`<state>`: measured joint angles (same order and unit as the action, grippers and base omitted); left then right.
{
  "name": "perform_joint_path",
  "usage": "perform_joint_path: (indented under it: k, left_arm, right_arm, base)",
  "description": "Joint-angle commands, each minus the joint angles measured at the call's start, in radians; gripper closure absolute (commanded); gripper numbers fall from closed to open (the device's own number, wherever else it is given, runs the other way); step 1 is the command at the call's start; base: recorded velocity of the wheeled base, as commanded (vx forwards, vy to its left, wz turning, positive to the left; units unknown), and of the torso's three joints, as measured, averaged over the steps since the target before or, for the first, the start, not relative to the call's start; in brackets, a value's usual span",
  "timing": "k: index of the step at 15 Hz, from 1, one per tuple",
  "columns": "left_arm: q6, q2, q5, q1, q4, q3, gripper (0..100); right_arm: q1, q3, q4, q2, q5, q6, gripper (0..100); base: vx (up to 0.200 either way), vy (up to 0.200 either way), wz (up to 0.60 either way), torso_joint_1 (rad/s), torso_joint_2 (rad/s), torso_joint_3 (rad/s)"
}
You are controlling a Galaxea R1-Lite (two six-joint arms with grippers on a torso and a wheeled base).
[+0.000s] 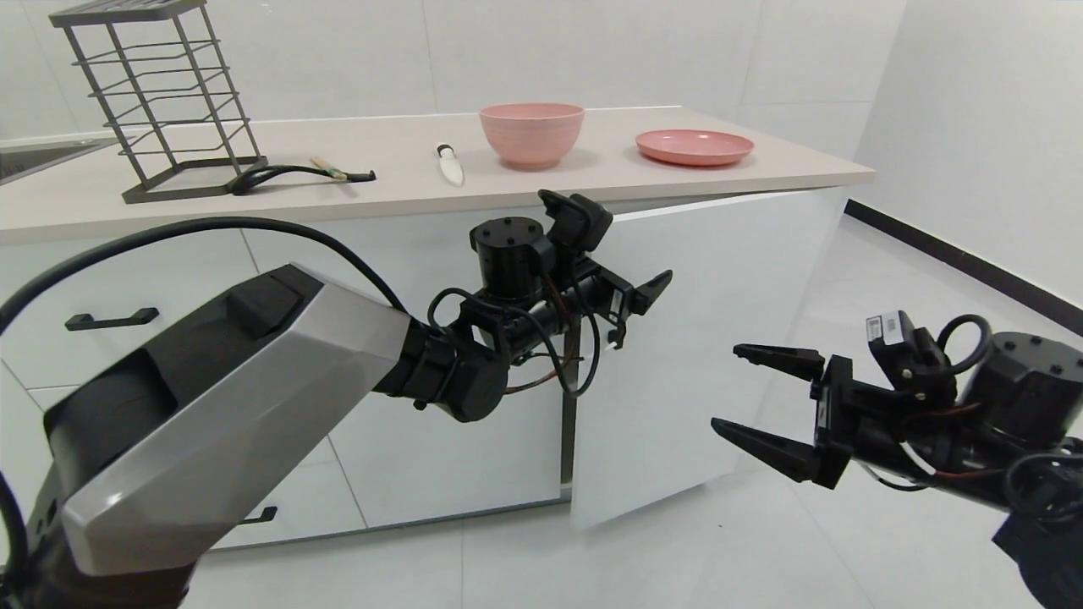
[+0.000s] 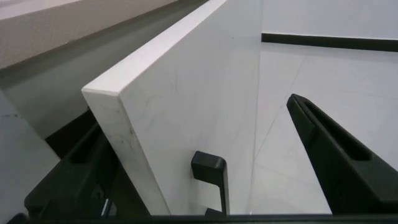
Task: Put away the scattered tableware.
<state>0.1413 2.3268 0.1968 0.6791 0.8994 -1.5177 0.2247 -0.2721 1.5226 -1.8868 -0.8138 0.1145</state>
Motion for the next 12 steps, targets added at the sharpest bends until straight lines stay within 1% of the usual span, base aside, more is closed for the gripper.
perform_joint_path:
  k: [1, 3, 4, 5, 6, 7, 9, 12]
  left_arm:
    - [-0.002, -0.001, -0.013, 0.0, 0.0, 0.005, 0]
    - [-0.009, -0.001, -0.042, 0.01, 0.0, 0.016, 0]
    - [-0.009, -0.004, -0.045, 0.013, 0.007, 0.036, 0]
    - [-0.009, -0.004, -0.045, 0.013, 0.007, 0.036, 0]
    - [-0.009, -0.012, -0.045, 0.026, 0.052, 0.085, 0]
    - [-0.009, -0.026, -0.045, 0.03, 0.073, 0.116, 0]
    - [-0.009, -0.064, -0.045, 0.045, 0.092, 0.178, 0]
    - [-0.011, -0.113, -0.043, 0.068, 0.104, 0.238, 0]
  right_arm:
    - [0.001, 0.04, 0.001, 0.081, 0.001, 0.001, 0]
    - [0.005, 0.071, 0.001, 0.129, -0.001, 0.001, 0]
    - [0.005, 0.091, 0.001, 0.149, -0.001, 0.001, 0]
    - [0.005, 0.091, 0.001, 0.149, -0.001, 0.001, 0]
    - [0.001, 0.123, 0.001, 0.198, -0.001, 0.001, 0]
    - [-0.001, 0.131, 0.001, 0.219, -0.001, 0.001, 0]
    - [-0.007, 0.148, 0.001, 0.249, -0.001, 0.002, 0]
    - [-0.008, 0.157, 0.001, 0.265, -0.001, 0.004, 0]
  base:
    - [0.0, 0.0, 0.0, 0.0, 0.0, 0.0]
    - [0.0, 0.0, 0.0, 0.0, 0.0, 0.0]
    - [0.0, 0.0, 0.0, 0.0, 0.0, 0.0]
    - [0.0, 0.0, 0.0, 0.0, 0.0, 0.0]
    - [0.0, 0.0, 0.0, 0.0, 0.0, 0.0]
    - [0.0, 0.0, 0.0, 0.0, 0.0, 0.0]
    - [0.0, 0.0, 0.0, 0.0, 0.0, 0.0]
    - [0.0, 0.0, 0.0, 0.0, 0.0, 0.0]
